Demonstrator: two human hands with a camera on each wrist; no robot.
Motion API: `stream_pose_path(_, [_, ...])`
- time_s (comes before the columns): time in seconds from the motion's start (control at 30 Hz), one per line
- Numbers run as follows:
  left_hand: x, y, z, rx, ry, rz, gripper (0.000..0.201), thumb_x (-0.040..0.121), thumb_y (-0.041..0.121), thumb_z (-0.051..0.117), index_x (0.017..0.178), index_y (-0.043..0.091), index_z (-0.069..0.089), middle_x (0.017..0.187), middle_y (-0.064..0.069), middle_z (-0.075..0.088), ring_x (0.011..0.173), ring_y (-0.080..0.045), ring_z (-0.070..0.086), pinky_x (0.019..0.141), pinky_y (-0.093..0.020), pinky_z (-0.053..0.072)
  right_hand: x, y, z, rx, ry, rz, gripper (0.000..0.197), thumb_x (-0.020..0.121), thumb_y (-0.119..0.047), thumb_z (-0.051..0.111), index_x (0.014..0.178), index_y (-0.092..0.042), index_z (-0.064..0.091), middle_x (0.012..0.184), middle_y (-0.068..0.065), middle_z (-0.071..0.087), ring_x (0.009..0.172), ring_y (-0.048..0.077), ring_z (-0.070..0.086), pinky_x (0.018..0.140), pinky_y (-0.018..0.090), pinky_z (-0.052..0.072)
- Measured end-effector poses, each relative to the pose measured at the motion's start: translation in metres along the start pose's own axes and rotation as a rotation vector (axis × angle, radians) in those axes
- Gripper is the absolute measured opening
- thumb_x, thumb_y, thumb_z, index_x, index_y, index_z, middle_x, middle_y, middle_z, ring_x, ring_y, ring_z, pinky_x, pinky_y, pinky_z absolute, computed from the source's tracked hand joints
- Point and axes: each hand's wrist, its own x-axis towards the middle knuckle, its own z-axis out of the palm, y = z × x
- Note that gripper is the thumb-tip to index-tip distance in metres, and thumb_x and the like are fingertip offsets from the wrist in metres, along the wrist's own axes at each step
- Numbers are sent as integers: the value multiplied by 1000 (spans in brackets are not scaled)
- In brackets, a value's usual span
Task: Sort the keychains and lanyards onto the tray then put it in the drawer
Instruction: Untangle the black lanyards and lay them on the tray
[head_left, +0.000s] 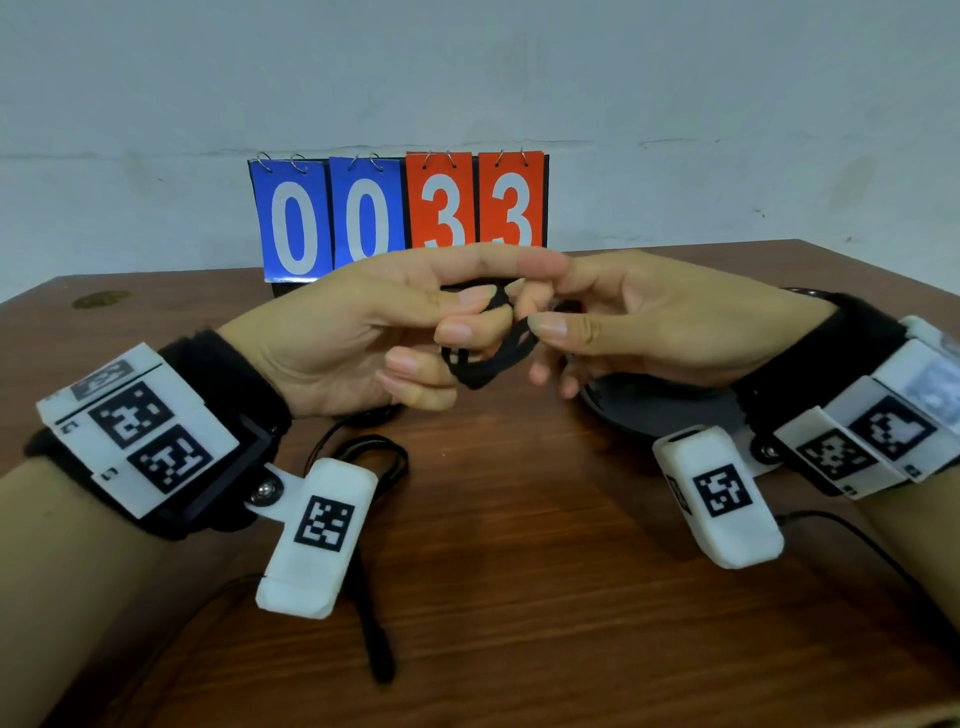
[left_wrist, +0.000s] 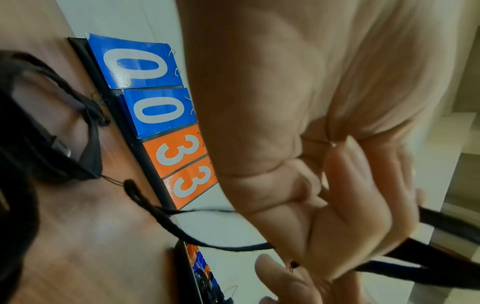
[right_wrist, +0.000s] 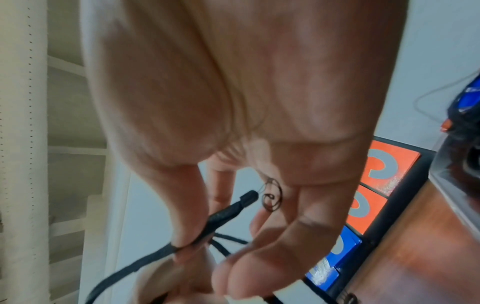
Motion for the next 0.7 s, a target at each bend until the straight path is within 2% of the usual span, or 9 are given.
stream_pose_path(0.03, [-1, -3, -1, -69, -116, -8, 50, 105, 0, 33, 155, 0, 33, 58, 7, 53, 38, -1, 34, 43, -18, 27, 0, 0, 0, -6, 24, -12, 20, 92, -20, 58, 107, -7, 60, 104, -4, 63, 92, 15, 65, 77, 29, 55])
stream_pose_path(0.1, [-1, -4, -4, -140, -330, 11, 54, 104, 6, 35, 156, 17, 38, 61, 9, 53, 43, -5, 24, 48, -24, 20, 0, -1, 1, -5, 51, -22, 29, 92, -20, 57, 114, 0, 58, 102, -5, 61, 90, 14, 64, 76, 27, 56])
stream_pose_path(0.17, [-2, -3, -5, -122, -404, 31, 55, 104, 7, 34, 157, 22, 36, 61, 12, 55, 44, -5, 22, 50, -26, 17, 0, -1, 1, 19, 14, -4, 39, 94, -19, 55, 122, 8, 51, 105, -6, 63, 88, 18, 66, 74, 28, 58])
stream_pose_path(0.23, [-1, -3, -2, -127, -416, 35, 55, 105, 8, 34, 158, 22, 35, 61, 13, 55, 42, -4, 22, 50, -27, 16, -1, -2, 2, 65, -90, 22, 27, 96, -20, 54, 112, 2, 52, 106, 0, 64, 84, 21, 70, 72, 30, 59])
stream_pose_path(0.33, [-1, -3, -1, -107, -368, 58, 53, 103, 11, 39, 155, 21, 41, 59, 12, 51, 40, -3, 22, 51, -29, 12, -2, -4, 2, 99, -185, 55, 16, 98, -20, 49, 103, -6, 52, 98, 2, 70, 79, 22, 70, 73, 30, 57])
stream_pose_path(0.4, [-2, -3, -4, -95, -312, 69, 51, 102, 14, 42, 152, 22, 47, 57, 12, 45, 40, -3, 20, 50, -29, 12, -1, -3, 1, 88, -179, 56, 14, 99, -20, 48, 101, -7, 54, 98, 9, 69, 73, 21, 65, 71, 30, 53])
stream_pose_path(0.53, [-2, 1, -13, -65, -111, 113, 46, 100, 16, 44, 144, 26, 58, 56, 12, 37, 40, -4, 14, 45, -23, 13, -2, 0, -8, 20, -69, 39, 18, 101, -23, 48, 88, -15, 58, 78, 5, 56, 52, 12, 39, 51, 25, 28])
stream_pose_path(0.63, [2, 1, -17, -80, 74, 160, 49, 94, 7, 46, 135, 27, 64, 58, 12, 36, 44, -6, 11, 46, -23, 9, -4, -2, -20, 76, 100, 24, 24, 98, -30, 51, 78, -20, 60, 69, 1, 46, 44, 4, 24, 44, 21, 14])
stream_pose_path(0.7, [4, 0, -21, -89, 157, 179, 48, 99, 4, 43, 136, 26, 62, 61, 13, 40, 45, -6, 13, 47, -23, 9, -7, -5, -27, 85, 211, 15, 24, 94, -31, 52, 74, -20, 57, 66, -1, 44, 43, 1, 22, 43, 20, 11])
